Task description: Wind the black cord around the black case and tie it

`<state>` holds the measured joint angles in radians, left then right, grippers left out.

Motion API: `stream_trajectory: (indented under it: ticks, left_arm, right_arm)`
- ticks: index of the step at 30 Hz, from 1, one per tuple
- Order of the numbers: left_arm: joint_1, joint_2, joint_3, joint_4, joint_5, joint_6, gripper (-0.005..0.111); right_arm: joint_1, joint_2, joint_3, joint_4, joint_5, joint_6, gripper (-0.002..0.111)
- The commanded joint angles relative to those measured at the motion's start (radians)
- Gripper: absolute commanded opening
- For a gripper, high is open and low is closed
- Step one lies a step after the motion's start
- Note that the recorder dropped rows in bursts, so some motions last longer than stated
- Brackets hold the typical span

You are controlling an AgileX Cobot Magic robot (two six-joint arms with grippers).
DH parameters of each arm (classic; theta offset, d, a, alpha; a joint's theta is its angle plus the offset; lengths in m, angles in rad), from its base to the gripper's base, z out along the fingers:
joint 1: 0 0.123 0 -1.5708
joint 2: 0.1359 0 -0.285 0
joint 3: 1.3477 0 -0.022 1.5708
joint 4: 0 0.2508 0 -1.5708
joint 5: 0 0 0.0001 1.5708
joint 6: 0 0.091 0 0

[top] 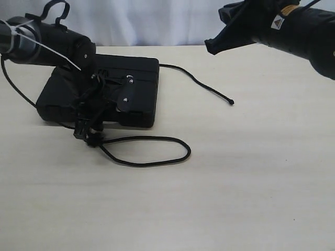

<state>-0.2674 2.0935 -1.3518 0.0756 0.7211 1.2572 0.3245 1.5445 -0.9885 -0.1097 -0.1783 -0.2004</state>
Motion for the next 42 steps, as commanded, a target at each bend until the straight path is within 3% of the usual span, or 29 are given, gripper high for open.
stream_trajectory:
  ticks: [1, 5, 7, 11, 16, 23, 31, 42]
  left_arm:
    - [0.0, 0.031, 0.002, -0.007, -0.075, 0.001, 0.049]
    - [0.0, 0.053, 0.002, -0.009, -0.13, -0.003, 0.048]
    - [0.0, 0.054, 0.002, -0.007, -0.123, -0.003, 0.042]
    - [0.0, 0.027, 0.002, 0.05, -0.064, -0.003, 0.0]
    - [0.0, -0.075, 0.002, 0.07, -0.051, -0.006, 0.0]
    - [0.0, -0.255, 0.002, 0.1, -0.051, 0.003, 0.0]
    - [0.0, -0.266, 0.002, 0.144, -0.02, 0.003, 0.0]
    - [0.0, -0.266, 0.002, 0.144, -0.025, 0.003, 0.0]
  right_arm:
    - [0.002, 0.001, -0.004, -0.006, 0.013, -0.01, 0.004]
    - [0.002, 0.001, -0.004, -0.006, 0.029, -0.01, 0.004]
    - [0.002, 0.001, -0.004, -0.006, 0.029, -0.01, 0.004]
    - [0.002, 0.001, -0.004, -0.006, 0.021, -0.01, 0.004]
    - [0.002, 0.035, -0.004, -0.048, 0.019, -0.076, 0.009]
    - [0.011, 0.158, -0.004, -0.115, -0.127, -0.086, 0.055]
    - [0.122, 0.201, -0.004, -0.326, -0.168, -0.09, 0.055]
    - [0.142, 0.204, -0.004, -0.325, -0.218, -0.09, 0.055]
